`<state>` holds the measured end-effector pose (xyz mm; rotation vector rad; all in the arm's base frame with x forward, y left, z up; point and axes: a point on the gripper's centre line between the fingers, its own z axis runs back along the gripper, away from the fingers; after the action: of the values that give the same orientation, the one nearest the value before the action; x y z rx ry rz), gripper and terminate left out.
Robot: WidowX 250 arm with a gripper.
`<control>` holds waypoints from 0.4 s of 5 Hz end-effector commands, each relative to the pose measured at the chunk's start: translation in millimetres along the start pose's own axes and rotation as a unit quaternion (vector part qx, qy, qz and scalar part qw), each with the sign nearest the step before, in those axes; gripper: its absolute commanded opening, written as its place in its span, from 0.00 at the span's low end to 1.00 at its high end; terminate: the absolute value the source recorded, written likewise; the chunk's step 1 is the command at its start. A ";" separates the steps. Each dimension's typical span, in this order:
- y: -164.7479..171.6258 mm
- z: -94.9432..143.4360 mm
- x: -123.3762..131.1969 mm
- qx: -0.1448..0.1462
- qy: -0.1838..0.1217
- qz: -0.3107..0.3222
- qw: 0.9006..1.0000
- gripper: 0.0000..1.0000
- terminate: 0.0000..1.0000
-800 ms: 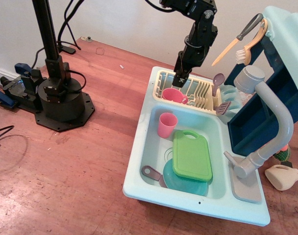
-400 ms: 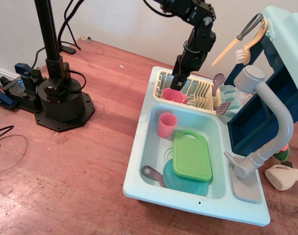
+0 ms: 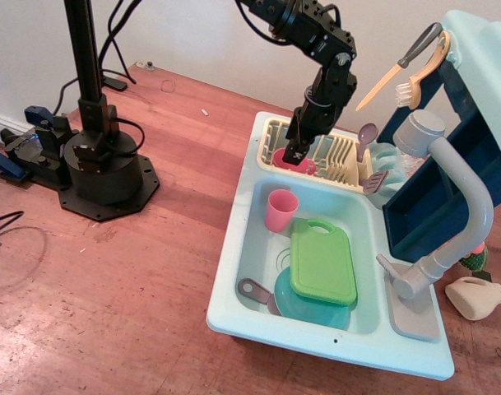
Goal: Put cup from anywhere into sink
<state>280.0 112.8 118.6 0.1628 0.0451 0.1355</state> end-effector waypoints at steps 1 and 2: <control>-2.4 -4.9 5.7 0.011 -0.001 -0.001 1.000 1.00 0.00; -2.5 -12.0 5.0 0.013 0.002 -0.002 1.000 1.00 0.00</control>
<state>283.0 111.9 96.5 0.1766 0.0863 0.1205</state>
